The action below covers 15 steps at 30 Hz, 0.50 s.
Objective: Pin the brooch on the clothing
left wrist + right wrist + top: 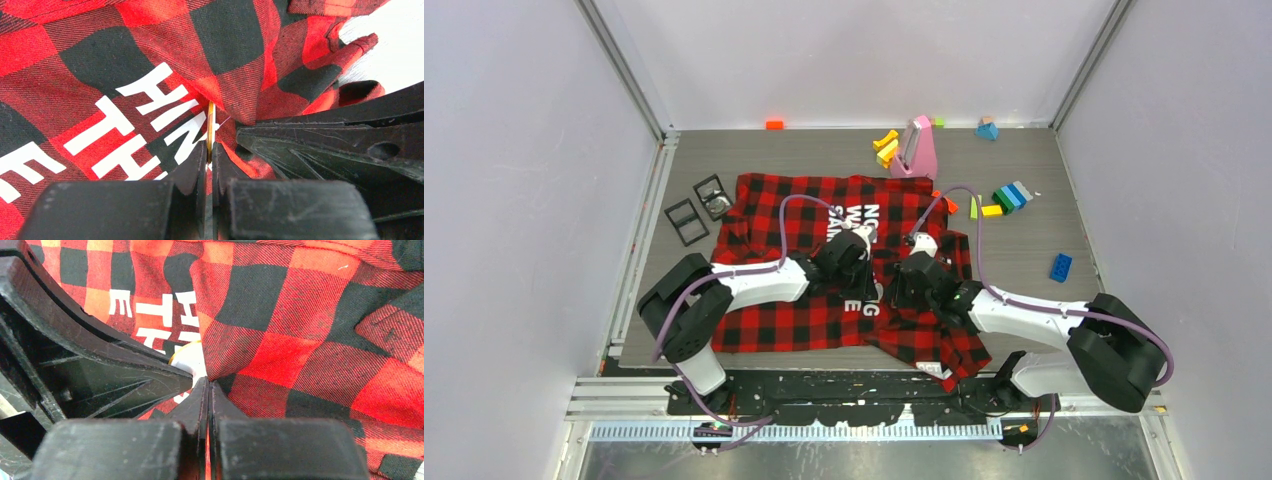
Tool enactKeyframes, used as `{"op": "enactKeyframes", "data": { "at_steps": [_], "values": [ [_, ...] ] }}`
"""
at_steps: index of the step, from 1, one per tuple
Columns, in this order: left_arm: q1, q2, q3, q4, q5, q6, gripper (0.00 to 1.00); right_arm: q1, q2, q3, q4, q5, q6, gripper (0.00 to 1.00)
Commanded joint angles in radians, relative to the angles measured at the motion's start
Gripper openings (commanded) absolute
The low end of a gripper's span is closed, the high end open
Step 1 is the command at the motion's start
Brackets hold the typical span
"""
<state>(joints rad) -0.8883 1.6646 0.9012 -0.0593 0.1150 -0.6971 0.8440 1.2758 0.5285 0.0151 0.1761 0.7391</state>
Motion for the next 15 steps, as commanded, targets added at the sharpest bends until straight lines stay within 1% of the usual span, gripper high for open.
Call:
{"op": "enactKeyframes", "data": {
  "at_steps": [1,15],
  "values": [
    [-0.003,0.007,0.030,0.087,-0.013,-0.007,0.00,0.004,-0.018,-0.004,0.053,-0.020,0.003,0.01],
    [-0.001,-0.023,-0.056,0.225,-0.022,-0.090,0.00,0.004,0.026,-0.012,0.077,-0.072,0.016,0.01]
  ]
}}
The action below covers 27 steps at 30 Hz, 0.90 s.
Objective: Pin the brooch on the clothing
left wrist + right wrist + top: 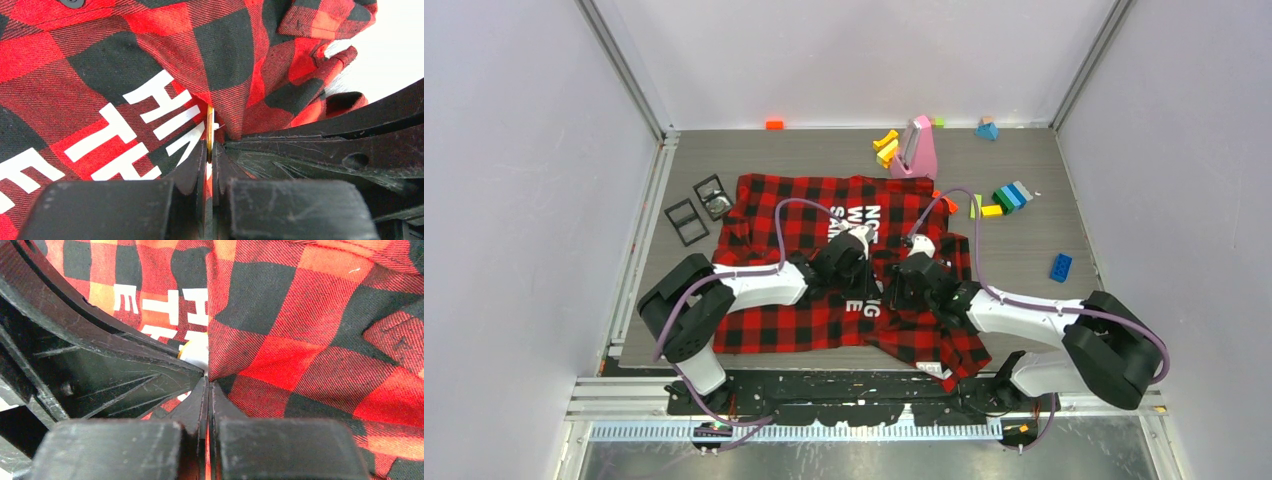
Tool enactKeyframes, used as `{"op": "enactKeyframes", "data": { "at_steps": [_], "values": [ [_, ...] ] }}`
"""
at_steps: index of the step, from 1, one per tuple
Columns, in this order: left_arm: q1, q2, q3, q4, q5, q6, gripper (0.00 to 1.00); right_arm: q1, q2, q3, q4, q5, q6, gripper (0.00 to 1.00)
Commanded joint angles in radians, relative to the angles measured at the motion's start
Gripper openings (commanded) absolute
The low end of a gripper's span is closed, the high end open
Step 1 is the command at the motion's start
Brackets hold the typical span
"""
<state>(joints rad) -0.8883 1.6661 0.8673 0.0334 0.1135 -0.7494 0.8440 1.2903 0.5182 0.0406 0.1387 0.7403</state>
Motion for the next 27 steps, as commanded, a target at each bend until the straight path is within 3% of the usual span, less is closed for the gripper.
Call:
{"op": "enactKeyframes", "data": {
  "at_steps": [1,27],
  "values": [
    [-0.001,-0.031,-0.030,0.143,-0.024,-0.043,0.00,0.004,0.014,-0.002,0.051,-0.035,0.017,0.01],
    [0.009,-0.072,-0.148,0.404,0.018,-0.139,0.00,0.004,0.067,-0.003,0.085,-0.075,0.033,0.01]
  ]
}}
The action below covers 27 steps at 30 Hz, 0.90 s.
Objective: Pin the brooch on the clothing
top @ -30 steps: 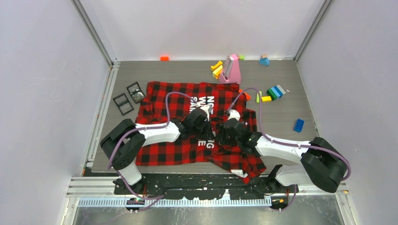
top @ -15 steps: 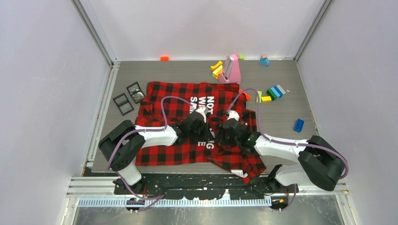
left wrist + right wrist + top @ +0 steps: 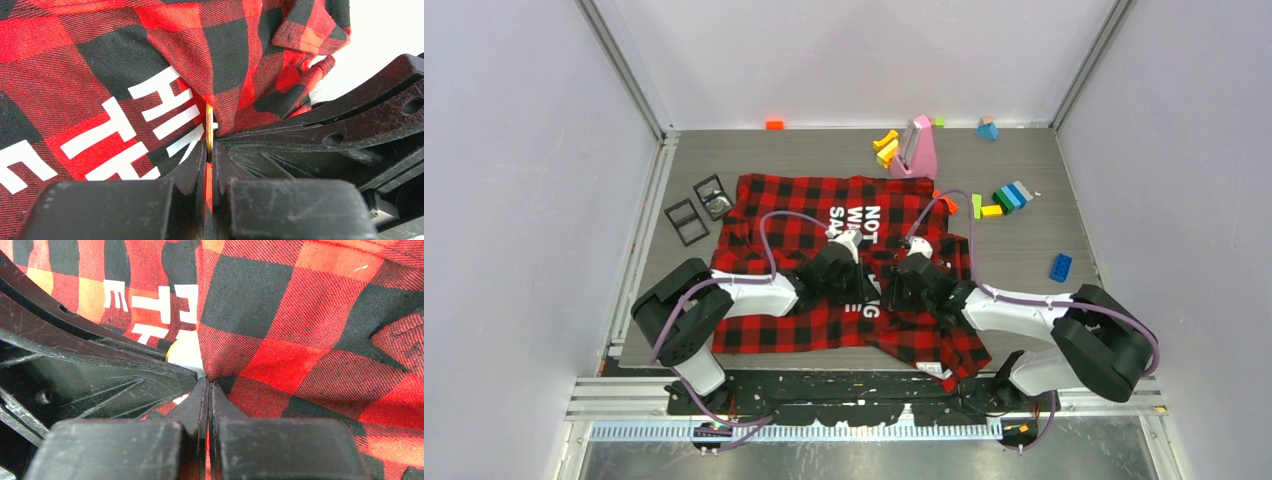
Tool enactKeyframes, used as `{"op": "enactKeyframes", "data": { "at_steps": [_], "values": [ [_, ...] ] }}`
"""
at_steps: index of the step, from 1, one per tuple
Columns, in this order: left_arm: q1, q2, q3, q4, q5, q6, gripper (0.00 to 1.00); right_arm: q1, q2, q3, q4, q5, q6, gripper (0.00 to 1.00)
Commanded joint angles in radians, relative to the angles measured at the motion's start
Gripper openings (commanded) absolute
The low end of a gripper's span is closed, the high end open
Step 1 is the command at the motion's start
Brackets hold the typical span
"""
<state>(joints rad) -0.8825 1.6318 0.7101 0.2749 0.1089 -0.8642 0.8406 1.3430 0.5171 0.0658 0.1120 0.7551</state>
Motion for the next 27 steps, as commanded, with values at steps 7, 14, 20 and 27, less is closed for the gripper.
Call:
{"op": "enactKeyframes", "data": {
  "at_steps": [7,14,20,27],
  "values": [
    [0.025,-0.038,-0.026,0.183,0.051,-0.033,0.00,0.005,-0.079,0.057,-0.085,-0.007,-0.016,0.19],
    [0.048,-0.042,-0.051,0.241,0.159,0.009,0.00,-0.056,-0.307,0.125,-0.303,0.021,-0.113,0.56],
    [0.066,-0.057,-0.061,0.274,0.196,0.012,0.00,-0.117,-0.395,0.092,-0.336,0.006,-0.150,0.65],
    [0.079,-0.070,-0.066,0.301,0.226,0.016,0.00,-0.129,-0.398,0.018,-0.220,-0.094,-0.145,0.63]
  ]
}}
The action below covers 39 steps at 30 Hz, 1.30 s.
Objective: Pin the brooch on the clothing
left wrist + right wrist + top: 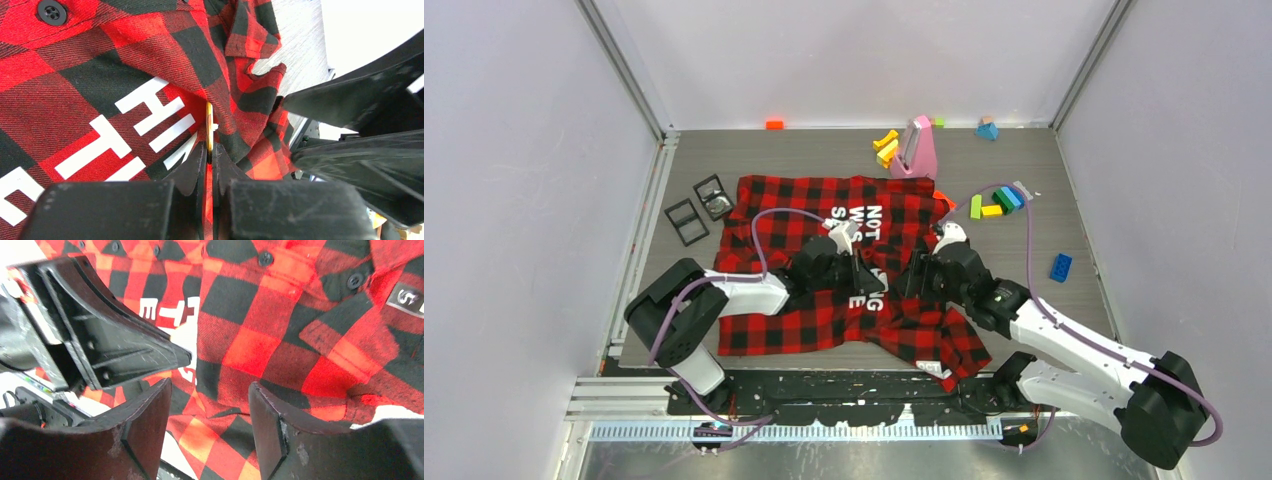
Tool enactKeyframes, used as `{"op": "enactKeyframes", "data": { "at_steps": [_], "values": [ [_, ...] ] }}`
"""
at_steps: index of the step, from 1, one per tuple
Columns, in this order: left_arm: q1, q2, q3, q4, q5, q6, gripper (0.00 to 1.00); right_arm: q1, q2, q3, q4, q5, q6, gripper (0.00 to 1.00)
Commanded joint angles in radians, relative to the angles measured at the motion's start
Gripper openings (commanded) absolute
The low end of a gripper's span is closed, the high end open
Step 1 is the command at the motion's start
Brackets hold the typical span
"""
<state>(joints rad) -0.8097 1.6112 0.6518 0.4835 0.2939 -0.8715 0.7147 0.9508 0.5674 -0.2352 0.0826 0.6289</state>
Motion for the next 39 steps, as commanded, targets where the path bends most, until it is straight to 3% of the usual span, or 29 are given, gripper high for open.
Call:
{"op": "enactKeyframes", "data": {
  "at_steps": [1,11,13,15,18,21,37,39],
  "values": [
    [0.007,-0.050,-0.009,0.093,0.042,0.023,0.00,-0.003,-0.002,-0.041,0.092,-0.067,-0.018,0.62],
    [0.010,-0.044,-0.011,0.109,0.060,0.021,0.00,-0.003,0.126,-0.066,0.224,-0.123,-0.025,0.55],
    [0.010,-0.046,-0.014,0.121,0.063,0.025,0.00,-0.004,0.159,-0.066,0.245,-0.111,-0.033,0.51],
    [0.009,-0.048,-0.018,0.134,0.069,0.028,0.00,-0.003,0.190,-0.065,0.263,-0.106,-0.037,0.40],
    [0.010,-0.049,-0.021,0.155,0.077,0.032,0.00,-0.003,0.221,-0.068,0.278,-0.126,-0.033,0.14],
    [0.010,-0.047,-0.026,0.184,0.096,0.037,0.00,-0.003,0.238,-0.080,0.303,-0.150,-0.022,0.01],
    [0.028,-0.031,-0.033,0.259,0.169,0.041,0.00,-0.003,0.251,-0.064,0.295,-0.232,-0.017,0.01],
    [0.046,-0.039,-0.037,0.264,0.196,0.036,0.00,-0.004,0.215,-0.054,0.269,-0.223,-0.019,0.08]
  ]
}}
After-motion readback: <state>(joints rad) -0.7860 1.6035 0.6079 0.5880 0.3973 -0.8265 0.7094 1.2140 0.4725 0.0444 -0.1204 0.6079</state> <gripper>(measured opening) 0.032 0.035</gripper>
